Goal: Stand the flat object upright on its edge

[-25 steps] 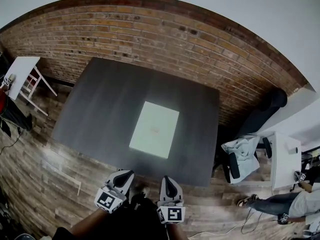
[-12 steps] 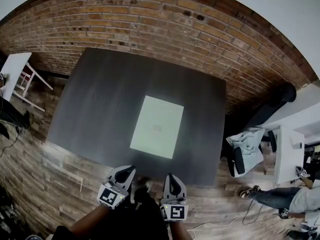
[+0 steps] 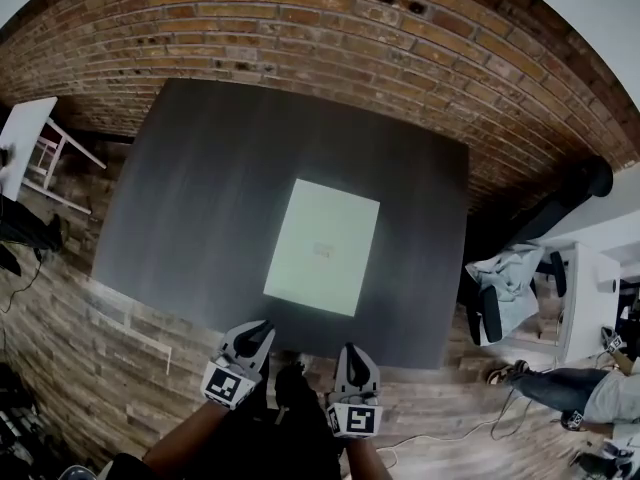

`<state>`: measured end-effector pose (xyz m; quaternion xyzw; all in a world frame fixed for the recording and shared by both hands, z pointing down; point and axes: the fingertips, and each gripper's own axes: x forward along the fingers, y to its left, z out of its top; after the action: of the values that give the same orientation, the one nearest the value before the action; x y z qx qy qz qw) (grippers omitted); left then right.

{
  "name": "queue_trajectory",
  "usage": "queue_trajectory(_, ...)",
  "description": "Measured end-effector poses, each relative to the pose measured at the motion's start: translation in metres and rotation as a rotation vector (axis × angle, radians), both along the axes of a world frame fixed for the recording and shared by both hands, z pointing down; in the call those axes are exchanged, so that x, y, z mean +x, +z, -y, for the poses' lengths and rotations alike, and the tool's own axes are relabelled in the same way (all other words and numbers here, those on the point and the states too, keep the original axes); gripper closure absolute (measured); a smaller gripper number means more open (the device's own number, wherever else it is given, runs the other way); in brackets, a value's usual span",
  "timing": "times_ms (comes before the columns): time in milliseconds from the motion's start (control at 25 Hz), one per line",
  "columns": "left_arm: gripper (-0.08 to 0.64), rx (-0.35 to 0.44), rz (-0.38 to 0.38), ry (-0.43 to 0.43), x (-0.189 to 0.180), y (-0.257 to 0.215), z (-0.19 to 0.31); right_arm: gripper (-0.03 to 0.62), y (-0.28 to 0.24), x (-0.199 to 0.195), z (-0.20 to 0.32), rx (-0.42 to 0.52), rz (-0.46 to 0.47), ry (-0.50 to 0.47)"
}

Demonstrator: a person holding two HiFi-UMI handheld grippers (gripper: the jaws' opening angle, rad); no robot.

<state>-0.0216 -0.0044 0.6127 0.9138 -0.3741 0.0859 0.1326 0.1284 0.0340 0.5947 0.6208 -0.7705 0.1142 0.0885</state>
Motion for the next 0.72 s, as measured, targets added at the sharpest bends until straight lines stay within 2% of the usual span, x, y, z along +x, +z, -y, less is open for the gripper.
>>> queue_trajectory(520, 0.515, -0.101, 0.014, 0.025, -0.007, 0.058, 0.012, 0.564, 0.052, 0.003, 0.01, -0.072, -0.001, 0.01)
queue_trajectory(600, 0.477, -0.119, 0.022, 0.042, -0.009, 0.07, 0.012, 0.541, 0.061, 0.005, 0.012, -0.084, -0.001, 0.02)
queue_trajectory(640, 0.442, -0.127, 0.027, 0.052, -0.009, 0.078, 0.011, 0.498, 0.065, 0.006, 0.012, -0.091, -0.001, 0.025)
queue_trajectory(720, 0.428, -0.137, 0.034, 0.063, -0.009, 0.089, 0.011, 0.494, 0.074, 0.01, 0.013, -0.106, -0.005, 0.033)
